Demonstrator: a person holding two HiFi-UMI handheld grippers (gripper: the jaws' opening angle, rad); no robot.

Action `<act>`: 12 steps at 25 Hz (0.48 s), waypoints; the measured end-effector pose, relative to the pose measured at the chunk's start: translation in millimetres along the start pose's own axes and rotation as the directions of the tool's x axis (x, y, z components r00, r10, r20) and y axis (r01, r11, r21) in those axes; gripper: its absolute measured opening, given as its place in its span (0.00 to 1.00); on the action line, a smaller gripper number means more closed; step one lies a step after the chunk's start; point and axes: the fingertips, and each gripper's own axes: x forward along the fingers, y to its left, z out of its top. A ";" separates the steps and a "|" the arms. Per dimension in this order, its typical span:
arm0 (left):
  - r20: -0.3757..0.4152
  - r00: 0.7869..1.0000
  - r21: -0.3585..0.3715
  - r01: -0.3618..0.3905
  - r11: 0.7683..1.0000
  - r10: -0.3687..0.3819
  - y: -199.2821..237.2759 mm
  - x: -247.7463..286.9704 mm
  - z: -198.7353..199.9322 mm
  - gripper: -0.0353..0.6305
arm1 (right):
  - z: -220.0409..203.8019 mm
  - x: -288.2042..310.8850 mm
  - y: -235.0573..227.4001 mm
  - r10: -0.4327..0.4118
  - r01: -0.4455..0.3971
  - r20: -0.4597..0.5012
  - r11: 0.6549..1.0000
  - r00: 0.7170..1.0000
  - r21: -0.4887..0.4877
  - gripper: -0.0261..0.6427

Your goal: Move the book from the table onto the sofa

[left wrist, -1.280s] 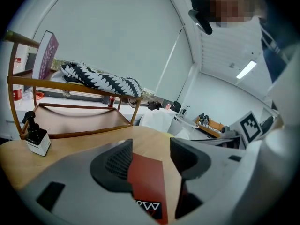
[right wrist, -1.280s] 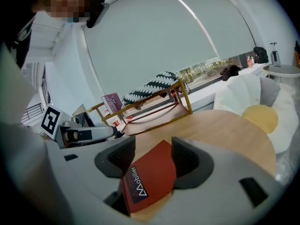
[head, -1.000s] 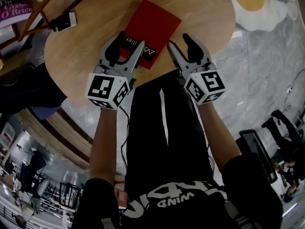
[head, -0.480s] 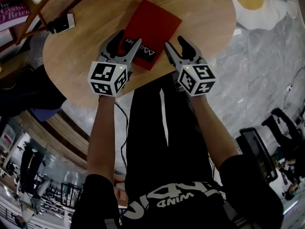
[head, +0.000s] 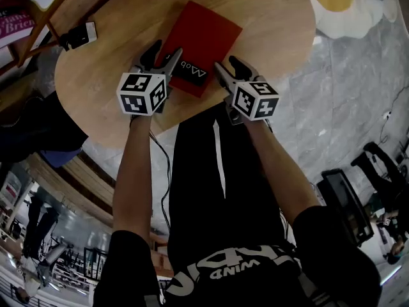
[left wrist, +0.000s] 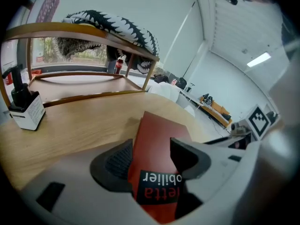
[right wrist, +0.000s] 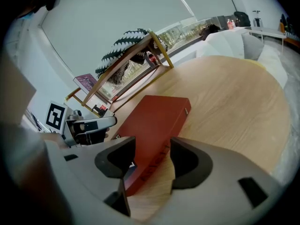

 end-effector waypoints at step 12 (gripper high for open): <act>-0.124 0.990 0.014 0.070 0.997 -0.067 12.0 21.5 -27.7 0.41 | -24.3 21.2 -7.7 0.019 -0.013 -0.080 0.997 0.997 0.071 0.37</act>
